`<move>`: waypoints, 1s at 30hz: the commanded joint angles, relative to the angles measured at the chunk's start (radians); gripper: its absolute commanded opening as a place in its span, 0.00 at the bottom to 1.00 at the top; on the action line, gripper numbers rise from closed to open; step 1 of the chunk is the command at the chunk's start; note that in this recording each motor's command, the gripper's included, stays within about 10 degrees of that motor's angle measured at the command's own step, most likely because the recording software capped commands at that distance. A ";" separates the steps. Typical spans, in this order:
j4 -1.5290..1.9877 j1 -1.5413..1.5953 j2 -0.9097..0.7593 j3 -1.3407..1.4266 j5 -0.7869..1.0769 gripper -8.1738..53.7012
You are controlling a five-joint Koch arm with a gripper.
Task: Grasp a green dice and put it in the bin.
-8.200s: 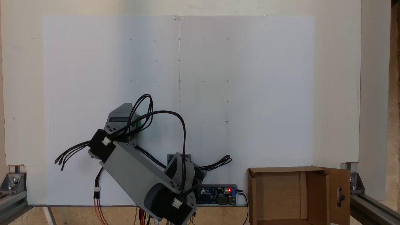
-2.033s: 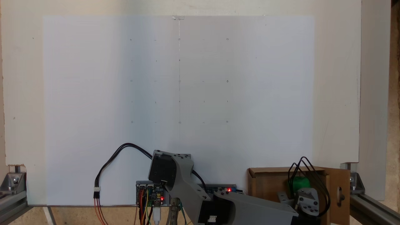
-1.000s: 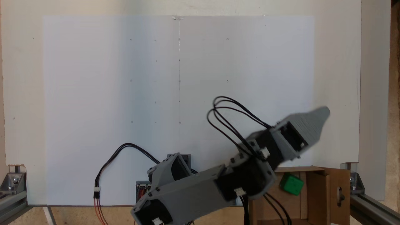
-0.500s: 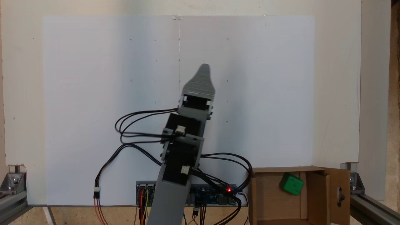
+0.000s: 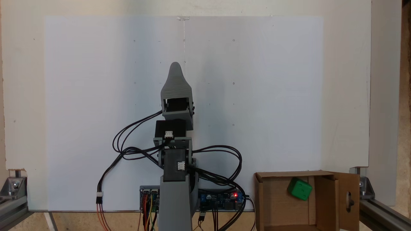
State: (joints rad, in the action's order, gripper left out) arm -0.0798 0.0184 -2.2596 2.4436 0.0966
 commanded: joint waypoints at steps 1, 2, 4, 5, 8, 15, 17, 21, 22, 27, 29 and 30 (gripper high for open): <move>-0.165 -0.015 -0.114 0.000 -0.048 0.85; -0.210 -0.028 -0.112 0.014 -0.051 0.85; -0.296 -0.038 -0.112 0.043 -0.054 0.85; -0.337 -0.044 -0.112 0.063 -0.052 0.85; -0.468 -0.071 -0.112 0.118 -0.052 0.85; -0.756 -0.074 -0.112 0.276 -0.054 0.85; -0.842 -0.074 -0.112 0.325 -0.055 0.85; -1.001 -0.072 -0.112 0.402 -0.054 0.84; -1.041 -0.071 -0.112 0.422 -0.055 0.84; -1.241 -0.064 -0.112 0.494 -0.069 0.84; -1.322 -0.064 -0.112 0.514 -0.069 0.84; -1.342 -0.063 -0.112 0.526 -0.069 0.84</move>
State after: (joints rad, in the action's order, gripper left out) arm -1.3131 -0.0537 -2.2596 2.9805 0.0736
